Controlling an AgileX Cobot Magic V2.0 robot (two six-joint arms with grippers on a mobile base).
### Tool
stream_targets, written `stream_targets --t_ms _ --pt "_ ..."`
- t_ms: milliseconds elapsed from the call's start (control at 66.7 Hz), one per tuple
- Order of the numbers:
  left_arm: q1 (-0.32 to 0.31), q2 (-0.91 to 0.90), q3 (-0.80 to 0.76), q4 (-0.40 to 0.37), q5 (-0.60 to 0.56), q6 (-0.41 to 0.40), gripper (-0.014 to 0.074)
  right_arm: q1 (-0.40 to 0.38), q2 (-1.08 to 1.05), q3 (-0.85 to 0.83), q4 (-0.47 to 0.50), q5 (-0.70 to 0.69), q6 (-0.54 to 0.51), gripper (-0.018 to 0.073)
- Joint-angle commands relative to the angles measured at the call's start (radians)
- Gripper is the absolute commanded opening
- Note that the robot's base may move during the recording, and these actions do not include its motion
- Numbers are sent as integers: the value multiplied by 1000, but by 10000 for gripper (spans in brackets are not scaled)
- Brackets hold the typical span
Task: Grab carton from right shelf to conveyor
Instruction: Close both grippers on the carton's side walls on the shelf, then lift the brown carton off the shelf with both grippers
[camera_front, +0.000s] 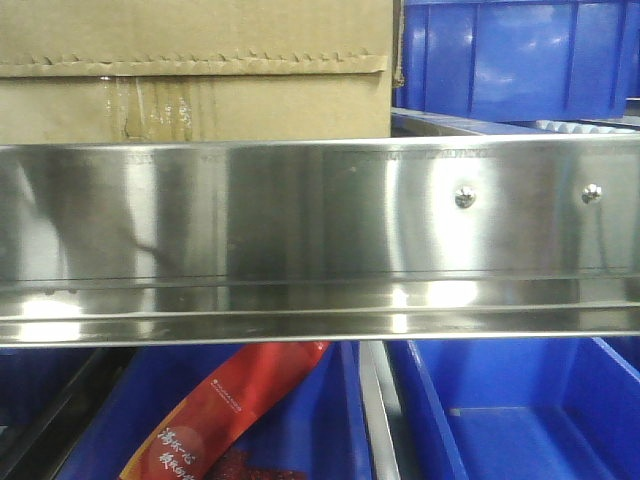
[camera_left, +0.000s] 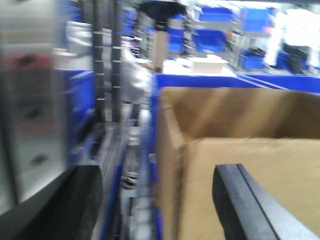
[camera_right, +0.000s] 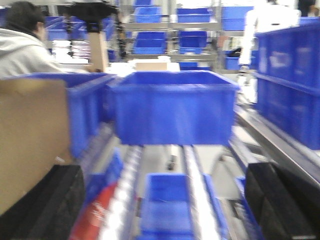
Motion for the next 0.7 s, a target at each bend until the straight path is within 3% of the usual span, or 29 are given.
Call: stream_targets --t_ms 0,165,390,555,690 --pt "-61 74 -103 2 60 23 382 54 79 -104 26 19 -7 549" --pt "-131 270 -345 2 280 23 382 191 296 -378 54 209 -7 549" --pt "-131 569 -678 2 538 13 382 294 659 -820 54 529 13 549" --pt "-92 762 -887 5 714 12 382 322 890 -1125 18 762 131 549" --pt "-12 901 -1001 -76 754 18 382 409 1076 -1358 -122 873 218 549"
